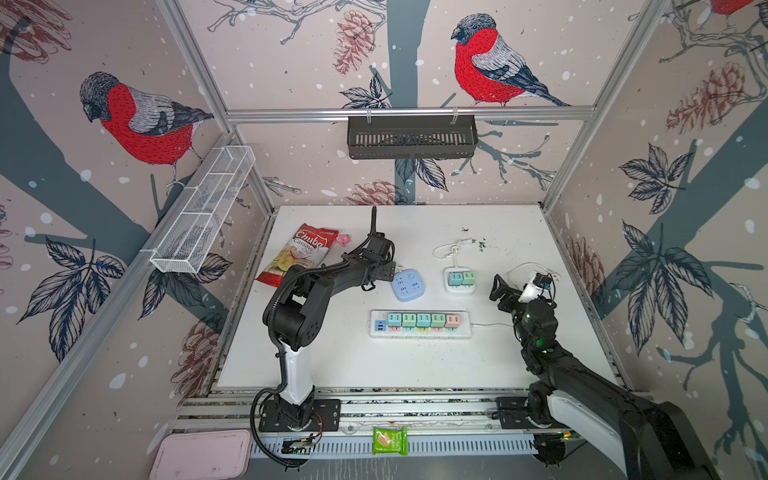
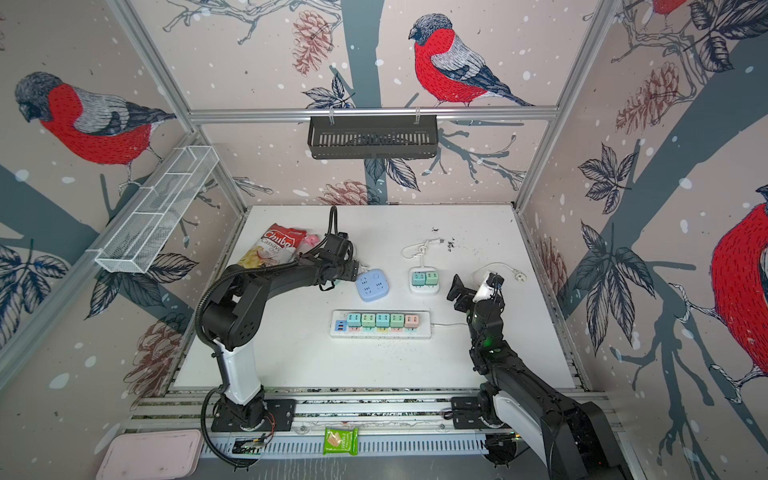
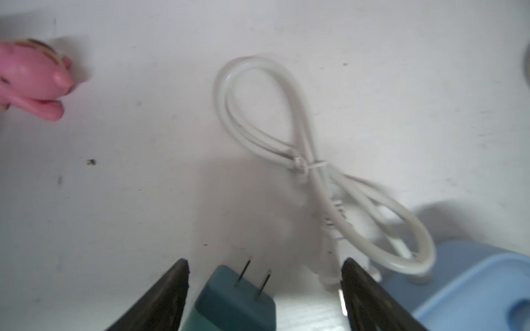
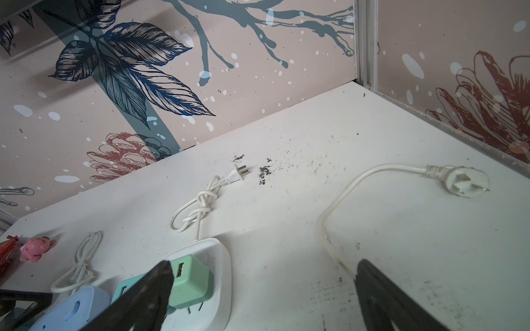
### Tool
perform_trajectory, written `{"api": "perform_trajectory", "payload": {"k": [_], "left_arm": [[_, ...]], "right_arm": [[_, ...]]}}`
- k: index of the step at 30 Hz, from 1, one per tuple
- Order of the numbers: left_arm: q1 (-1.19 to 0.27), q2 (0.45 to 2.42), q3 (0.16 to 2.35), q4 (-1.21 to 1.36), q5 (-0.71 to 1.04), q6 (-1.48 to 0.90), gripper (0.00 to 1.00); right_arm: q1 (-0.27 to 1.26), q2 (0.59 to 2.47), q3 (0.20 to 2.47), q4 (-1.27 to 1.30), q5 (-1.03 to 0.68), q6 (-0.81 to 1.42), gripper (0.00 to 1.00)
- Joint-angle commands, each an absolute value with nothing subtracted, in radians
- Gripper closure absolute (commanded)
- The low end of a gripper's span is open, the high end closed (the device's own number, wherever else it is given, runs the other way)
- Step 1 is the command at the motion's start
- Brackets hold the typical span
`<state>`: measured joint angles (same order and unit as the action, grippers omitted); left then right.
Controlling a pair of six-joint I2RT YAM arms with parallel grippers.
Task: Insert the plug
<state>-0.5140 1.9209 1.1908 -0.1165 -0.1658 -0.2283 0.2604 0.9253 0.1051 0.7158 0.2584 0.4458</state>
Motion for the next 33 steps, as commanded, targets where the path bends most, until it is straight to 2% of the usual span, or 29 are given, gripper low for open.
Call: {"api": "perform_trajectory", "payload": {"k": [1, 7, 12, 16, 19, 21, 23, 25, 29, 33], "left_arm": [[-0.524, 1.921, 1.195, -0.078, -0.115, -0.181, 0.16], [-0.530, 1.907, 1.182, -0.054, 0.021, -0.143, 0.17], [-0.535, 1.713, 1.081, 0.025, -0.027, -0.175, 0.14], [-0.535, 1.446, 0.946, 0.073, -0.184, -0.247, 0.11], [-0.524, 1.197, 0.768, 0.130, -0.363, -0.338, 0.05], [-0.504, 1.041, 0.637, 0.160, -0.449, -0.391, 0.04], [-0.464, 0.869, 0.492, 0.169, -0.487, -0.465, 0.04], [-0.421, 0.724, 0.373, 0.154, -0.510, -0.519, 0.03], [-0.383, 0.458, 0.175, 0.079, -0.657, -0.598, 0.03], [-0.362, 0.305, 0.087, 0.052, -0.642, -0.638, 0.03]], "right_arm": [[0.260, 0.922, 0.110, 0.747, 0.257, 0.452, 0.01], [0.260, 0.923, 0.111, 0.747, 0.256, 0.451, 0.01], [0.261, 0.907, 0.114, 0.752, 0.195, 0.422, 0.00], [0.305, 0.885, 0.147, 0.782, 0.040, 0.348, 0.05], [0.429, 0.923, 0.224, 0.794, -0.029, 0.203, 0.04], [0.528, 0.985, 0.309, 0.760, -0.070, 0.075, 0.04], [0.603, 1.075, 0.412, 0.700, -0.142, -0.056, 0.04], [0.649, 1.161, 0.525, 0.618, -0.145, -0.118, 0.03], [0.679, 1.331, 0.747, 0.444, -0.175, -0.183, 0.07], [0.690, 1.471, 0.917, 0.299, -0.260, -0.204, 0.08]]}}
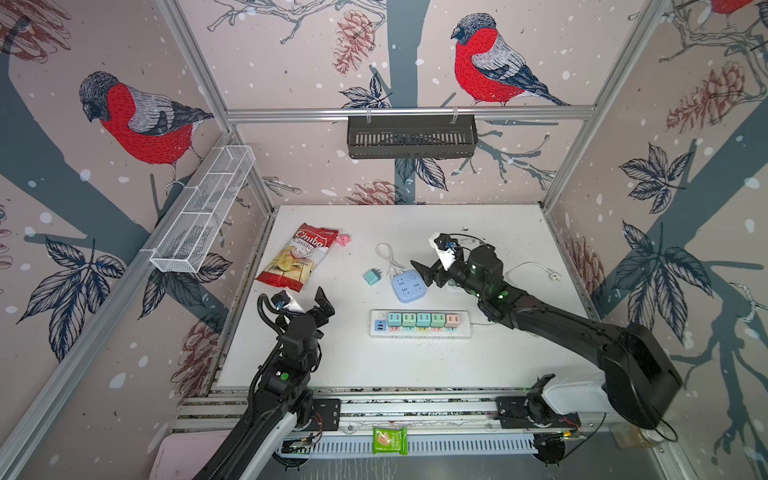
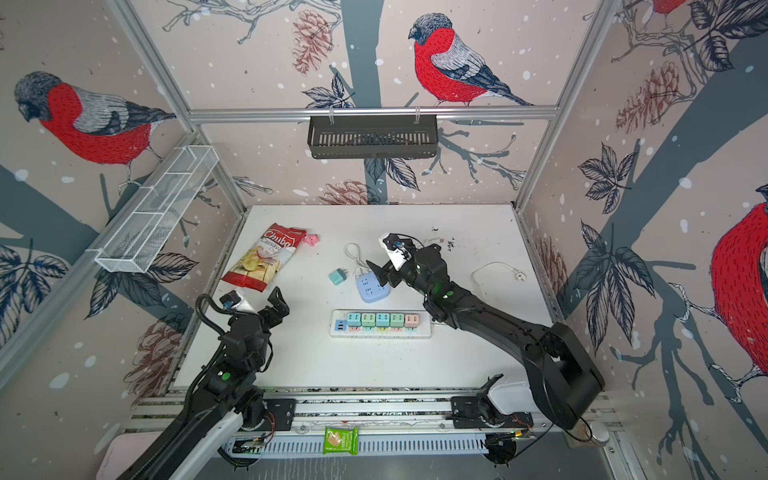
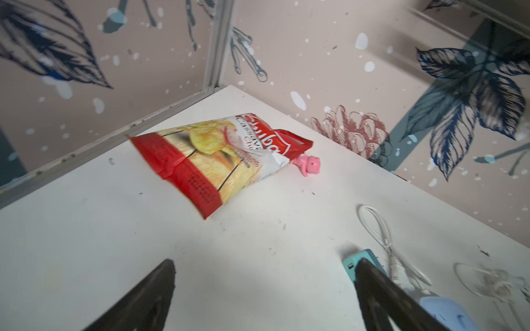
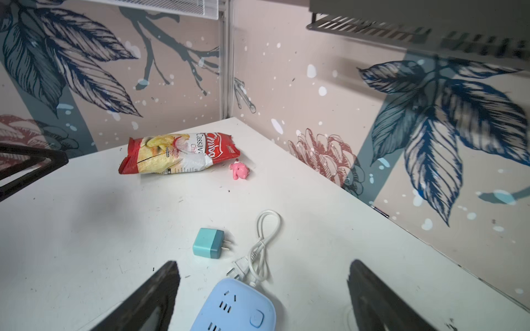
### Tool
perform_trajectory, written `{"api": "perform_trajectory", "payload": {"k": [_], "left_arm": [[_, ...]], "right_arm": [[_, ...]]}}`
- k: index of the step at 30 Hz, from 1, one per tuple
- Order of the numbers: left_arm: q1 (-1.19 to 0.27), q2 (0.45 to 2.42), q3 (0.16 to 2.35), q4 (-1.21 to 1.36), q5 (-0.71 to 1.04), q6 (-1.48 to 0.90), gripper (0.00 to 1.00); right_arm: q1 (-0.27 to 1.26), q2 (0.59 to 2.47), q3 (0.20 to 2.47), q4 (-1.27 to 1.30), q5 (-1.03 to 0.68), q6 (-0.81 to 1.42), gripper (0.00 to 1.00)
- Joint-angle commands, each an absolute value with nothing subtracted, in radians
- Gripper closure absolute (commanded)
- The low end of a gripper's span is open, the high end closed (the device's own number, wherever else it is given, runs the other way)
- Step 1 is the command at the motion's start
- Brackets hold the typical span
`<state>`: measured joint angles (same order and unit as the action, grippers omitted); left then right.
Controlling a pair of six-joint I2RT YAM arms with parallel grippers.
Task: Insert the plug
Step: 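Lower the right gripper onto the loose teal adapter and close on it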
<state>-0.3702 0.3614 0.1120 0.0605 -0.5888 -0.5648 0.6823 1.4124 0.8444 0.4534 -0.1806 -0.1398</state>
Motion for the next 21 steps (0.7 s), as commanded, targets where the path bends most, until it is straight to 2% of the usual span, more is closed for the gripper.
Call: {"api": "perform_trajectory", "payload": {"k": [1, 12, 21], "left_arm": [[-0.362, 0.281, 0.087, 0.041, -0.638, -0.636, 0.03], [-0.362, 0.251, 0.092, -0.005, -0.621, -0.658, 0.03], [-0.362, 0.241, 0.089, -0.012, -0.608, -0.660, 0.03]], "right_arm": [[0.696, 1.509, 0.962, 0.256, -0.276, -0.208, 0.07], [0.746, 1.828, 1.311, -0.017, -0.319, -0.295, 0.08], [0.779, 2.080, 1.559, -0.182, -0.234, -0.379, 0.07]]}}
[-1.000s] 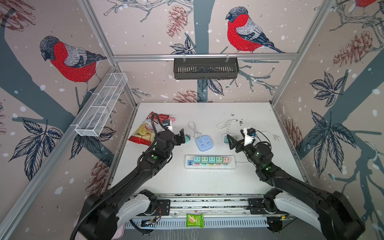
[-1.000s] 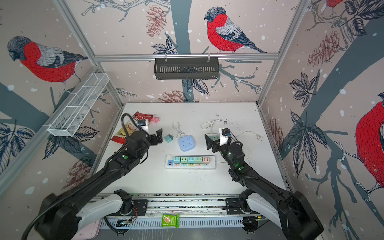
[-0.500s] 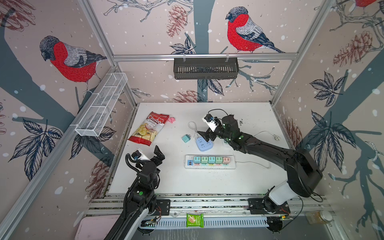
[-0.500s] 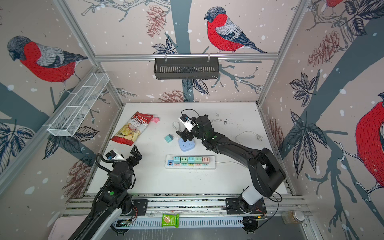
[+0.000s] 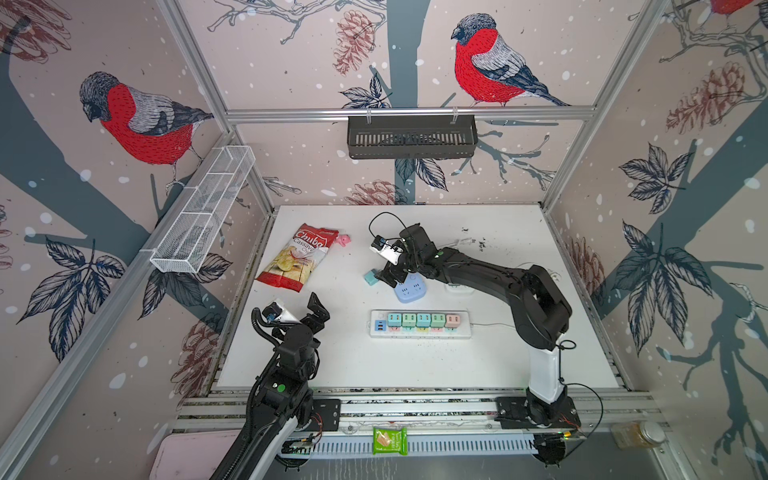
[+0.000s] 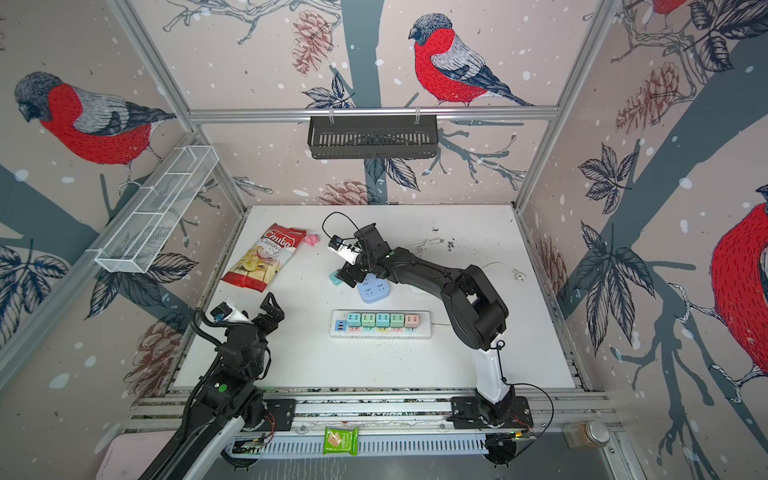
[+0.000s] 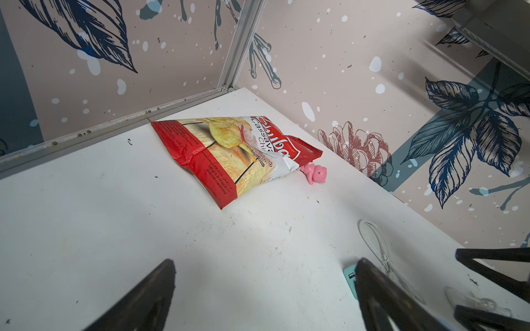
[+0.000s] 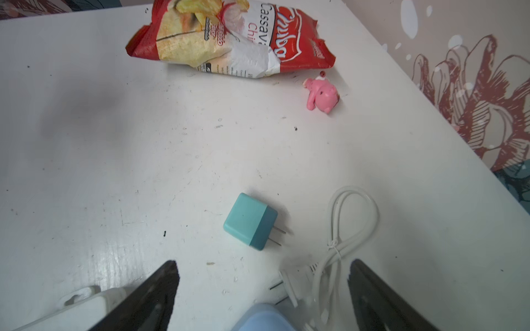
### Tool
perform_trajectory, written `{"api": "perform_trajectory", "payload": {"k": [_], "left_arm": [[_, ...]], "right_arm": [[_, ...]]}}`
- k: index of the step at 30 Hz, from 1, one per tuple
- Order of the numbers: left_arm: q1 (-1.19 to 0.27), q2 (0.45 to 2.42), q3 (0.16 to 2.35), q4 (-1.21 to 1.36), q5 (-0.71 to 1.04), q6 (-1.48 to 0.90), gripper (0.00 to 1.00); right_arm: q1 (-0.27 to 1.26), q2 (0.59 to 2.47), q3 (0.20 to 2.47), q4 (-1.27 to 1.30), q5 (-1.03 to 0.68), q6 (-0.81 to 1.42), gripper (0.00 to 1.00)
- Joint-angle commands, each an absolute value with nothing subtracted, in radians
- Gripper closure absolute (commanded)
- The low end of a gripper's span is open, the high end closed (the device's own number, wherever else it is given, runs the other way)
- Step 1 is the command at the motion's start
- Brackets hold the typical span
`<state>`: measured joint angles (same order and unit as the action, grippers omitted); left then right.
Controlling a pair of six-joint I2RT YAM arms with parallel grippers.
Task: Insert the plug
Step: 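Lower the right gripper onto the loose teal adapter and close on it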
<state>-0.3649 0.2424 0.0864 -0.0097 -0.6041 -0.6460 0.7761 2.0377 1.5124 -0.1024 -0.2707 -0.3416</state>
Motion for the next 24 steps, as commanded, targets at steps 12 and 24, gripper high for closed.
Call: {"api": "perform_trajectory", "payload": {"k": [12, 24], "left_arm": [[-0.362, 0.249, 0.089, -0.003, -0.599, -0.655, 0.03], [-0.362, 0.250, 0.087, 0.003, -0.586, -0.649, 0.03]], "right_arm": [[0.800, 2.267, 1.732, -0.321, -0.123, -0.448, 0.07], [0.798, 2.357, 1.815, -0.313, -0.085, -0.430, 0.07]]}}
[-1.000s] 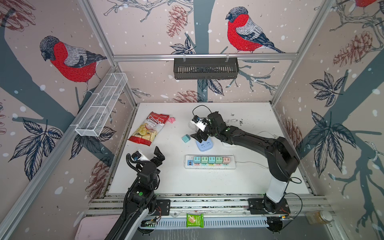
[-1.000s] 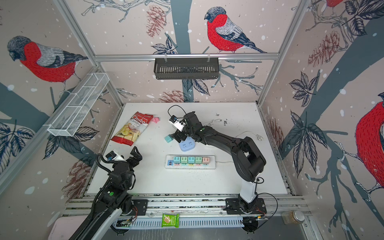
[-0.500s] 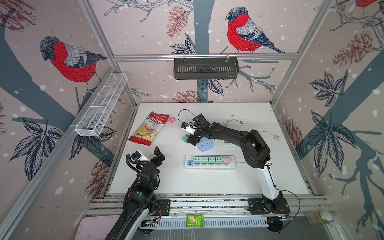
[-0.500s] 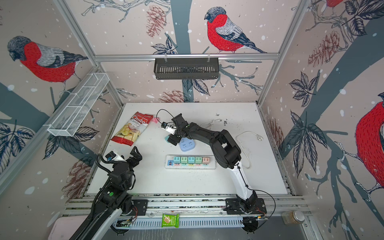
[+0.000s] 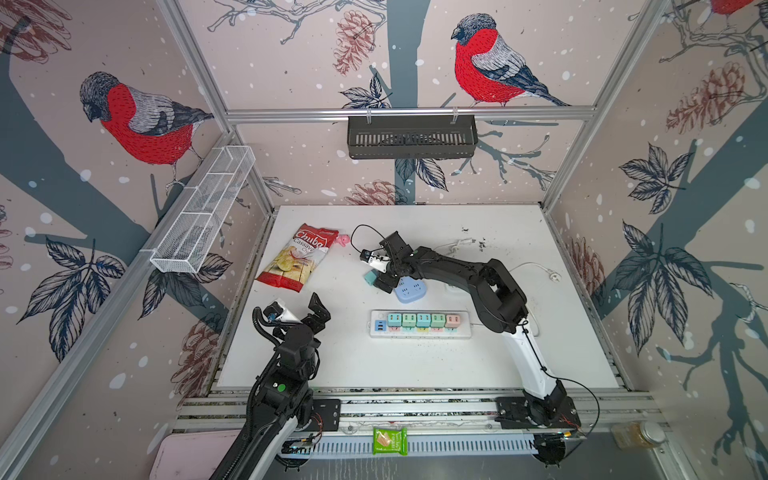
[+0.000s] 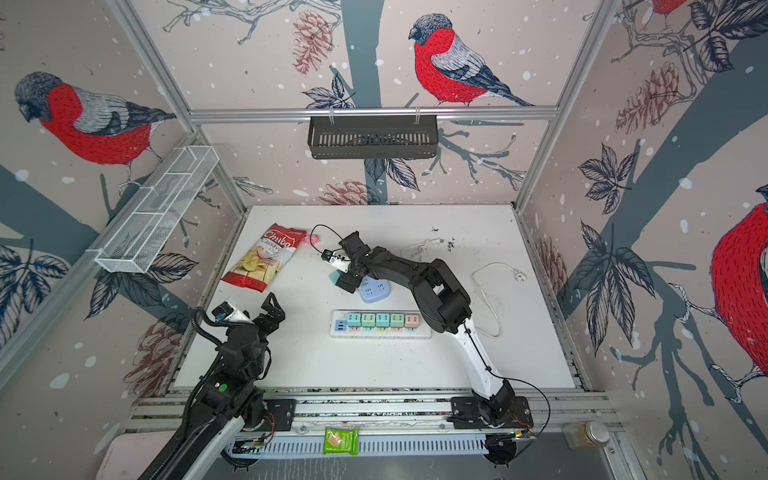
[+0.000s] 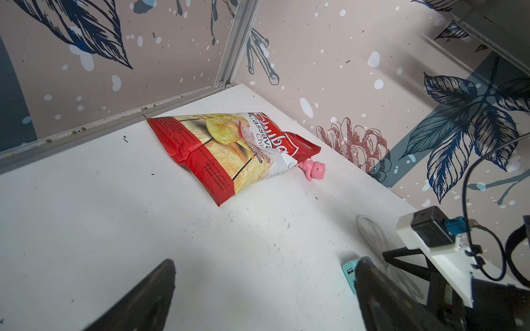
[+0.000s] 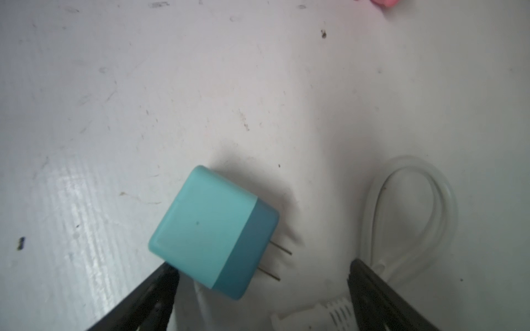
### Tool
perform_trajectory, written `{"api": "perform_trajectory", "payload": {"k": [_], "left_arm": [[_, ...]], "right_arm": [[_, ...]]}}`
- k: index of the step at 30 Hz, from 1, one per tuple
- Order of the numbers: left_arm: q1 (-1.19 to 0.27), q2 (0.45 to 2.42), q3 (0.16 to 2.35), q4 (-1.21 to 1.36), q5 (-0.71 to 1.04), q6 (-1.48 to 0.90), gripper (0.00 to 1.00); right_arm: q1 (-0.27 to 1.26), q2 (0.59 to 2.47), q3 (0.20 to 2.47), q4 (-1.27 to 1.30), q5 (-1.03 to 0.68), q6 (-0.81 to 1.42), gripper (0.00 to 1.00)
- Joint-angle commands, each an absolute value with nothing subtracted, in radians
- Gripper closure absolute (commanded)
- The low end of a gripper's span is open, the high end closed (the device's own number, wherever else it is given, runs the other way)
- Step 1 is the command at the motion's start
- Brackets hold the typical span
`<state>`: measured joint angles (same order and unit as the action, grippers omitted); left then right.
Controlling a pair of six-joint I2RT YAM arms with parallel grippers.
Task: Insert the plug
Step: 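Lower the right gripper onto the loose teal adapter and close on it, then carry the teal adapter toward the left gripper while the left gripper reaches to meet it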
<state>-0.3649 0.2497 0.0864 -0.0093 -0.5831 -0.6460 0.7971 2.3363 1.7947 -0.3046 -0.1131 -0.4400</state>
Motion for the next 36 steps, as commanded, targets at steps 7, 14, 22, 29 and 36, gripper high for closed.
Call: {"api": "perform_trajectory", "payload": {"k": [7, 14, 22, 29, 36], "left_arm": [[-0.362, 0.250, 0.085, 0.006, -0.583, -0.646, 0.03], [-0.362, 0.250, 0.084, 0.009, -0.581, -0.645, 0.03], [-0.362, 0.252, 0.084, 0.010, -0.580, -0.643, 0.03], [-0.362, 0.257, 0.084, 0.014, -0.575, -0.642, 0.03], [-0.362, 0.262, 0.084, 0.017, -0.574, -0.638, 0.03]], "right_arm": [[0.796, 2.418, 1.901, -0.312, -0.065, -0.395, 0.09], [0.794, 2.461, 1.963, -0.333, -0.111, -0.378, 0.13], [0.787, 2.497, 2.006, -0.388, -0.173, -0.355, 0.30], [0.781, 2.487, 1.973, -0.386, -0.215, -0.328, 0.32], [0.781, 2.456, 1.924, -0.356, -0.258, -0.295, 0.45]]}}
